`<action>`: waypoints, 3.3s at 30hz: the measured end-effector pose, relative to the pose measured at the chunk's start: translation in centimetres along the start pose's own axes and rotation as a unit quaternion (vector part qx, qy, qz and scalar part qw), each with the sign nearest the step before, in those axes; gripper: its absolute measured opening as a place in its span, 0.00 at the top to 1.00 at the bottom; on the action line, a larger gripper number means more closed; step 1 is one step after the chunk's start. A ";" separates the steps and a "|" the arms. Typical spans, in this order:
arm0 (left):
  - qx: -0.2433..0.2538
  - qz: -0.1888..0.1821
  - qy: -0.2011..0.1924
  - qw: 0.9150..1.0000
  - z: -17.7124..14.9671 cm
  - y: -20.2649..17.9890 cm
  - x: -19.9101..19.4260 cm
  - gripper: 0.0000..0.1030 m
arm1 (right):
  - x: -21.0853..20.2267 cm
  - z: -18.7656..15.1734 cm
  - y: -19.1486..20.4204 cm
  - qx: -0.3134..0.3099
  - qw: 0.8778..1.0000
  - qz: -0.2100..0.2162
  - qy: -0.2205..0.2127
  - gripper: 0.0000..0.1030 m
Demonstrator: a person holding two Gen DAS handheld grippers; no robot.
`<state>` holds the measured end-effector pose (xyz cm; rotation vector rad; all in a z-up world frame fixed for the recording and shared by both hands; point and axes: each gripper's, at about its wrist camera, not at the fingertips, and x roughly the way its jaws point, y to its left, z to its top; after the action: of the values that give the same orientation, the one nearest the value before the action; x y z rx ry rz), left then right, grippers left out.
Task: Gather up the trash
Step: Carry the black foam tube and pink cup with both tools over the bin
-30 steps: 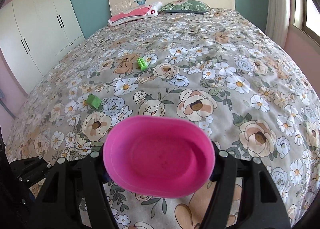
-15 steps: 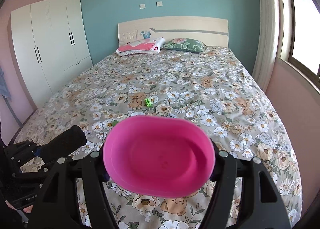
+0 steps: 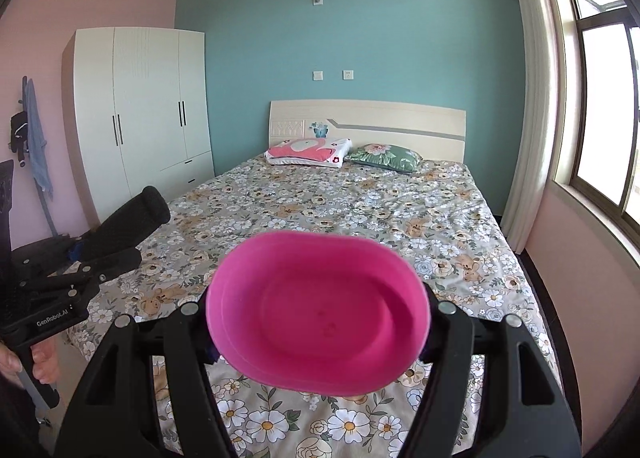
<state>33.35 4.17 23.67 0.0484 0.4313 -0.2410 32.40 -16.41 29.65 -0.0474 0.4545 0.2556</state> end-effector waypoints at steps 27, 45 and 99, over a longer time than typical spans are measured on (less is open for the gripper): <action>-0.021 0.168 0.020 0.985 -9.2 -1.5 -14.1 0.61 | -16.7 -11.8 2.7 -0.100 0.995 0.004 -0.001 0.35; -0.029 0.191 0.066 0.979 -19.9 -0.6 -13.2 0.61 | -15.9 -23.1 5.1 -0.095 0.992 0.071 0.052 0.35; -0.039 0.083 0.277 0.957 -38.8 -5.6 -2.0 0.62 | -2.7 -40.2 7.1 -0.029 0.952 0.144 0.268 0.35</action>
<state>14.44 2.95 -10.70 0.0743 0.9904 -0.0381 11.02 -14.25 -5.13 -0.1089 0.9992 0.5492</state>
